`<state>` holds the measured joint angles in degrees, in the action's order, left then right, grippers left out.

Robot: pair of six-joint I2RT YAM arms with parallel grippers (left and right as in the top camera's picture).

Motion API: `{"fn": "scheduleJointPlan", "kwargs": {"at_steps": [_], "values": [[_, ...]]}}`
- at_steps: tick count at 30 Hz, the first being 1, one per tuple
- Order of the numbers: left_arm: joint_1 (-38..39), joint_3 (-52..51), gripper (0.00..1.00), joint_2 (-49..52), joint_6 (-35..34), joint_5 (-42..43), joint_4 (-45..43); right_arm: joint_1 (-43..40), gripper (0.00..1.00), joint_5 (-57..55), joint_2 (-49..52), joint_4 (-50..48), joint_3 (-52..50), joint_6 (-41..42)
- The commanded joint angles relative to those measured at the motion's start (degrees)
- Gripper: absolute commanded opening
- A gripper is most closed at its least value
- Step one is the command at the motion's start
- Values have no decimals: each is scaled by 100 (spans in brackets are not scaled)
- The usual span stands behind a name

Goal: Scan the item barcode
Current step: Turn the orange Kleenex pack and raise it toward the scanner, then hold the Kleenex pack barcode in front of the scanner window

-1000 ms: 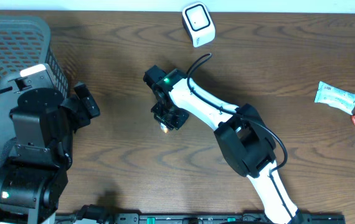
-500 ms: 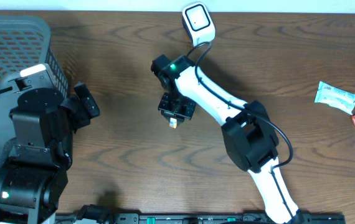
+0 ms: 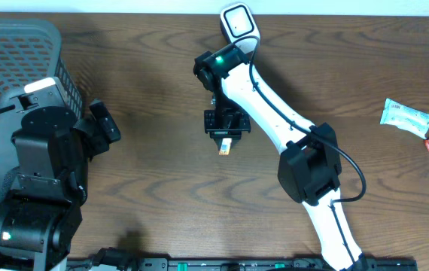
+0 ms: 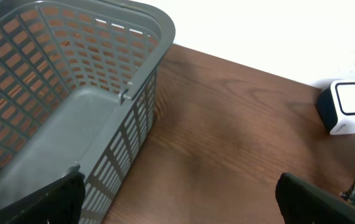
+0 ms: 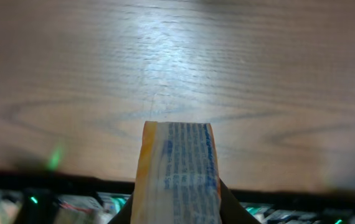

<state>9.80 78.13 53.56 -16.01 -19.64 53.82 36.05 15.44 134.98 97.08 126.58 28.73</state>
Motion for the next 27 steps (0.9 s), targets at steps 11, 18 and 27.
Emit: {"fn": "scheduleJointPlan", "kwargs": {"at_steps": [11,18,27], "values": [[-26,37,98,-9,96,-57,17,-87,17,186,33,20,114,-1685],[-26,37,98,-9,96,-57,17,-87,14,-138,33,-26,125,-1681],[-26,37,98,-9,96,-57,17,-87,13,-232,-125,26,883,-2105]]}}
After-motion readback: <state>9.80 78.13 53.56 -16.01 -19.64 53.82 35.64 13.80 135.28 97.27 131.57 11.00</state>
